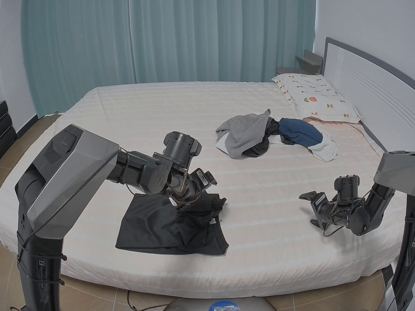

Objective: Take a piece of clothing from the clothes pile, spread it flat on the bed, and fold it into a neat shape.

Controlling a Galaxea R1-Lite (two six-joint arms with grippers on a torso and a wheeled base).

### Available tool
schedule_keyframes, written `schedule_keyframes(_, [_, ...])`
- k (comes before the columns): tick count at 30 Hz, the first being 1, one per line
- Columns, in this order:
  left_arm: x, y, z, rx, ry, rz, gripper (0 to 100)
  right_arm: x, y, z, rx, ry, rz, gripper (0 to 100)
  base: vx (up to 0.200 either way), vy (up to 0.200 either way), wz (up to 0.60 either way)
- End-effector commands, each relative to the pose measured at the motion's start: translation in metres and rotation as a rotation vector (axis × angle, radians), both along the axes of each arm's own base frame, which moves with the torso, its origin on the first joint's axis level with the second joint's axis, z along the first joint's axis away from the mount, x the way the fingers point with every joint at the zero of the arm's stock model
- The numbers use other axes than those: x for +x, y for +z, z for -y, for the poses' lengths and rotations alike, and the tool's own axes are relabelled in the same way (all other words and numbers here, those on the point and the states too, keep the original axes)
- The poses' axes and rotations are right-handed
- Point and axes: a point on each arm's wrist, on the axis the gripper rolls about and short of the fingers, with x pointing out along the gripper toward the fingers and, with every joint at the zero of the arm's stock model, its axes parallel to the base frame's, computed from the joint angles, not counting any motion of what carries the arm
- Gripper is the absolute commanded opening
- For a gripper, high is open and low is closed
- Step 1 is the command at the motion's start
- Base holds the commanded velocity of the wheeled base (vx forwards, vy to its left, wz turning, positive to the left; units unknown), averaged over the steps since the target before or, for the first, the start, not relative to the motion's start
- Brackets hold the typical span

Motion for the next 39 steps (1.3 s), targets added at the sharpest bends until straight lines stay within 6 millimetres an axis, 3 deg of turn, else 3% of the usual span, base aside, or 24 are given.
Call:
schedule_keyframes(1, [-0.001,0.006,-0.004,-0.013,0.024,0.006,100,-0.001,-0.002,-0.001,0.000,0.003,-0.007,100,0.000,0.000,0.00])
schedule_keyframes(12, [0.001,0.019,-0.059,0.003,0.135,-0.060,100,-0.002,0.001,-0.012,0.001,0.035,0.002,100,0.000,0.000,0.00])
schedule_keyframes(15, [-0.003,0.012,-0.069,0.016,0.151,-0.087,100,-0.003,0.003,-0.013,-0.001,0.039,0.007,100,0.000,0.000,0.00])
schedule_keyframes(21, [-0.007,0.008,-0.113,-0.074,0.170,-0.178,100,-0.002,0.007,-0.031,-0.002,0.088,0.022,100,0.000,0.133,0.00])
schedule_keyframes(22, [-0.009,0.007,-0.129,-0.112,0.178,-0.202,100,-0.002,0.014,-0.039,-0.009,0.106,0.047,100,0.000,0.200,0.00])
schedule_keyframes(27, [-0.003,0.001,-0.163,-0.170,0.227,-0.197,100,-0.004,0.040,-0.058,-0.097,0.211,0.078,100,0.000,0.200,0.00])
schedule_keyframes(32, [0.000,-0.009,-0.179,-0.194,0.237,-0.201,100,0.000,0.061,-0.086,-0.198,0.240,0.078,100,0.000,0.200,0.00])
schedule_keyframes(34, [0.002,-0.013,-0.190,-0.222,0.244,-0.190,100,0.001,0.066,-0.108,-0.303,0.293,0.057,100,0.000,0.200,0.00])
schedule_keyframes(39, [-0.001,-0.019,-0.194,-0.246,0.230,-0.196,100,-0.003,0.078,-0.139,-0.359,0.373,0.098,100,0.000,0.200,0.00])
